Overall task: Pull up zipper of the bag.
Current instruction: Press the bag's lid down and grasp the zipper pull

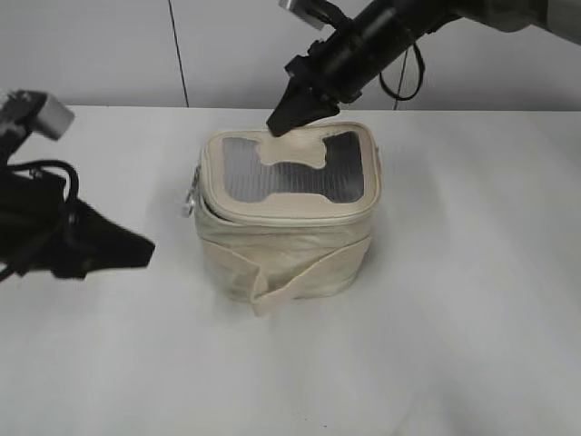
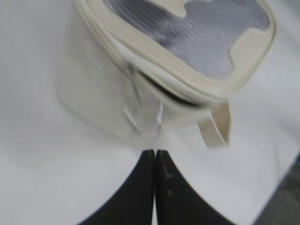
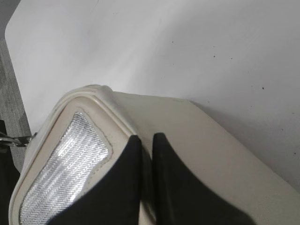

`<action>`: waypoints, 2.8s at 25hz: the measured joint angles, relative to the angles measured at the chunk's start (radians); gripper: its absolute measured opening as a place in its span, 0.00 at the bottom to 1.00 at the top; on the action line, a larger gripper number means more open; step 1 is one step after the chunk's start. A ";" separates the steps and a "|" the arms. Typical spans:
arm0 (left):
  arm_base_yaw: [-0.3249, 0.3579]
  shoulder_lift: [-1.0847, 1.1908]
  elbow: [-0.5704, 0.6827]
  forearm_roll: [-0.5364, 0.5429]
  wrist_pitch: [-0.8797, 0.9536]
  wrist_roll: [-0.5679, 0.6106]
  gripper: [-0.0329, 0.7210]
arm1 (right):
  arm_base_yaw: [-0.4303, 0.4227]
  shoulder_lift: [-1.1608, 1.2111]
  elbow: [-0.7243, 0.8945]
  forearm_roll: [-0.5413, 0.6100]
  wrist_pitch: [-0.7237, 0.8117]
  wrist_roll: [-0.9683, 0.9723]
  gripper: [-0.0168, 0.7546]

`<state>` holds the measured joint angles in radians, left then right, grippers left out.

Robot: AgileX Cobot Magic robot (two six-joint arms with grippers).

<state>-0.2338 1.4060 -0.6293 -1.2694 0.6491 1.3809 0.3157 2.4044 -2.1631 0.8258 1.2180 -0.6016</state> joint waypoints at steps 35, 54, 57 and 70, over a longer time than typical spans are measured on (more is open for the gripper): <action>-0.029 0.293 -0.180 -0.385 -0.175 0.739 0.66 | -0.029 0.000 -0.003 -0.030 -0.012 -0.048 0.07; -0.106 0.416 -0.247 -0.474 -0.361 0.957 0.51 | -0.032 0.000 -0.003 -0.039 -0.014 -0.048 0.07; -0.104 0.423 -0.247 -0.471 -0.367 0.957 0.51 | -0.032 0.000 -0.004 -0.039 -0.013 -0.048 0.07; -0.104 0.424 -0.314 -0.466 -0.291 0.958 0.51 | -0.032 0.000 -0.004 -0.039 -0.013 -0.048 0.07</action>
<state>-0.3382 1.8297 -0.9429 -1.7354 0.3579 2.3389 0.2833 2.4044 -2.1673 0.7872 1.2050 -0.6498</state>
